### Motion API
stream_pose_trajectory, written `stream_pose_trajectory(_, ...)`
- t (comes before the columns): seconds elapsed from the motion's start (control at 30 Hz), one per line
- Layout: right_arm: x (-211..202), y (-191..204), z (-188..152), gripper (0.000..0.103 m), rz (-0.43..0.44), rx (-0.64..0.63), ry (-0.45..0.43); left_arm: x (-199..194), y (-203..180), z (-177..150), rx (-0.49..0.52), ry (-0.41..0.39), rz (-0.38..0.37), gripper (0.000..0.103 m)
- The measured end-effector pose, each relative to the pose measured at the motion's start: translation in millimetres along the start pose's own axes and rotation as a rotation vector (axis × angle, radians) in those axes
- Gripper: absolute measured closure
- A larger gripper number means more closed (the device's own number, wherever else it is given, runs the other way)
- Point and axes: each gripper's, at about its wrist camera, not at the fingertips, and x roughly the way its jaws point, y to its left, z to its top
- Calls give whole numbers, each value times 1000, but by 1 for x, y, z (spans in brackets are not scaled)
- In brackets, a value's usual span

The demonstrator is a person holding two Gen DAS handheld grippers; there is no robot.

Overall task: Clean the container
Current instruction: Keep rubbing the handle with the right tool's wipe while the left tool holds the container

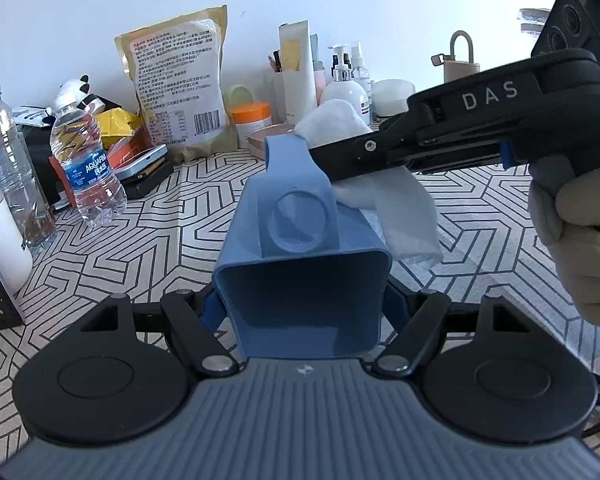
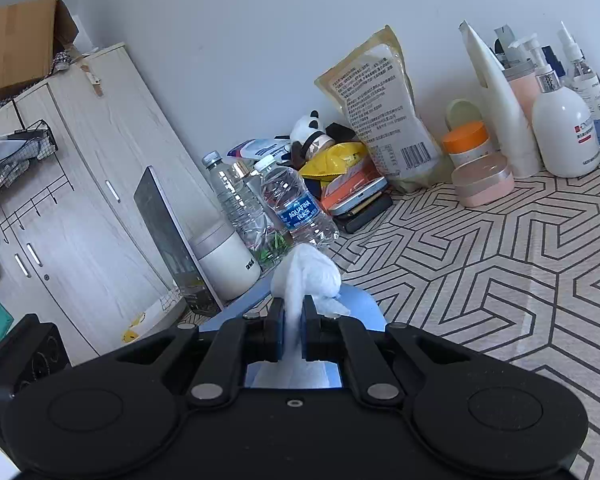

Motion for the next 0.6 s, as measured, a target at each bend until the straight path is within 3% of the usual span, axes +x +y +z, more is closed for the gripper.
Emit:
stream_pose_trajectory(0.27, 0, 3, -4, 96, 105, 8, 44, 2, 3, 0, -5, 6, 0, 28)
stream_pose_trajectory(0.37, 0, 3, -2, 96, 84, 5, 38, 0, 1, -1, -4, 3, -2, 28)
stream_pose_trajectory(0.5, 0, 1, 2, 96, -7, -19, 12, 0, 0, -1, 0, 1, -5, 28)
stream_pose_trajectory(0.6, -3, 1, 0, 96, -4, -23, 7, 1, 1, -1, 0, 3, -5, 28)
